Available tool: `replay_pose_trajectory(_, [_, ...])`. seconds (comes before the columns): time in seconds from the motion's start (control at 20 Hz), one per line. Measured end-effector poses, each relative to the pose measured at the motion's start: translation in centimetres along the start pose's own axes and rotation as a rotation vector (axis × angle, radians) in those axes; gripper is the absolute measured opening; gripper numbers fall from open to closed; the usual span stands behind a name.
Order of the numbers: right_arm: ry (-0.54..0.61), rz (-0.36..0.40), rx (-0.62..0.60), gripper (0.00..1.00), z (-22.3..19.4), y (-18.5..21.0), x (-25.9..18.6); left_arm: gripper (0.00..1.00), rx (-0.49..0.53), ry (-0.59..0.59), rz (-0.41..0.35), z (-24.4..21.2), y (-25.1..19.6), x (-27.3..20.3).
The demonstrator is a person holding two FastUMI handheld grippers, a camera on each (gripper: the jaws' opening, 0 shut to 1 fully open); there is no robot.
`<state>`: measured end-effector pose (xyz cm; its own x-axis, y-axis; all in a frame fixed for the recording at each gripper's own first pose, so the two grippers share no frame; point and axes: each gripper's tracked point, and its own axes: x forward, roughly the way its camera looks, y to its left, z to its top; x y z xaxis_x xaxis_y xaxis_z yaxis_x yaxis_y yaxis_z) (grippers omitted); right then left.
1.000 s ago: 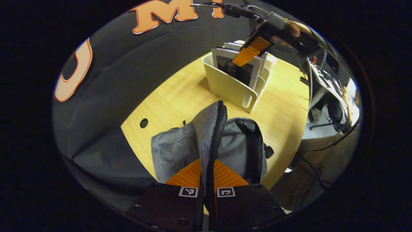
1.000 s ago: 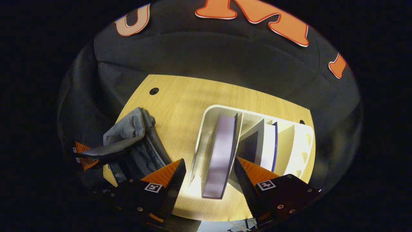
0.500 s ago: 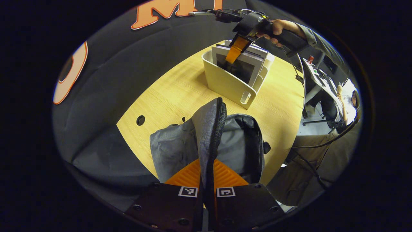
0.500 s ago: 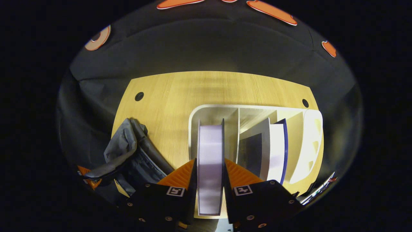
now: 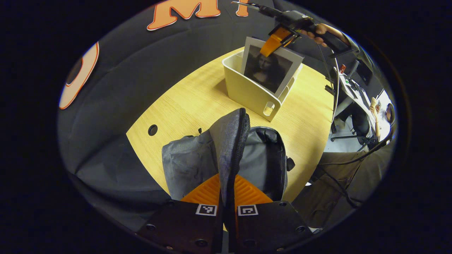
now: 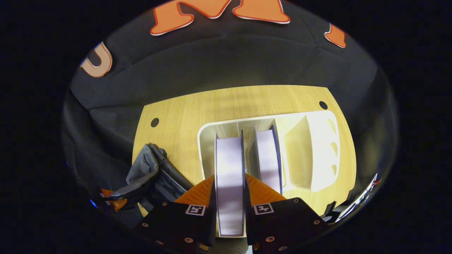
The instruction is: Open the schoolbag, grab two books from the bookshelf and put them into the schoolbag.
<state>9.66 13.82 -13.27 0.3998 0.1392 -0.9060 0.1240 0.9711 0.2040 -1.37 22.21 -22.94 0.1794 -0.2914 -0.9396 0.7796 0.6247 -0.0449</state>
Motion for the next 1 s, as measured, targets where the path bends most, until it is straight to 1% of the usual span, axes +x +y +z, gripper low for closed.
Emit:
replay_pose_trajectory(0.2, [-0.056,0.046,0.031,0.35,0.1,-0.4,-3.8,0.07,-0.001,0.003,0.001,0.0,-0.2,0.1])
replay_pose_trajectory(0.25, [-0.072,0.059,0.042,0.33,0.1,-0.5,-4.9,0.07,-0.001,0.003,0.003,-0.1,-0.1,0.2])
replay_pose_trajectory(0.4, [-0.111,0.108,0.08,0.33,-0.3,-0.6,-7.7,0.07,-0.007,0.004,0.003,-0.1,-0.1,0.2])
replay_pose_trajectory(0.45, [-0.126,0.124,0.091,0.24,-0.3,-0.5,-8.5,0.07,-0.013,0.003,0.005,0.0,-0.2,0.2])
replay_pose_trajectory(0.5, [-0.14,0.141,0.097,0.32,-0.6,-0.5,-9.1,0.07,-0.017,0.002,0.005,-0.1,-0.2,0.2])
replay_pose_trajectory(0.75, [-0.192,0.22,0.109,0.31,-2.1,0.7,-11.6,0.07,-0.025,-0.014,0.019,-0.2,-0.5,0.2])
replay_pose_trajectory(0.85, [-0.2,0.259,0.112,0.31,-3.6,1.5,-12.3,0.07,-0.045,-0.037,0.039,0.1,-0.2,0.4])
replay_pose_trajectory(1.0, [-0.199,0.323,0.134,0.31,-6.0,2.9,-11.9,0.07,-0.068,-0.049,0.033,-0.1,-0.6,0.4])
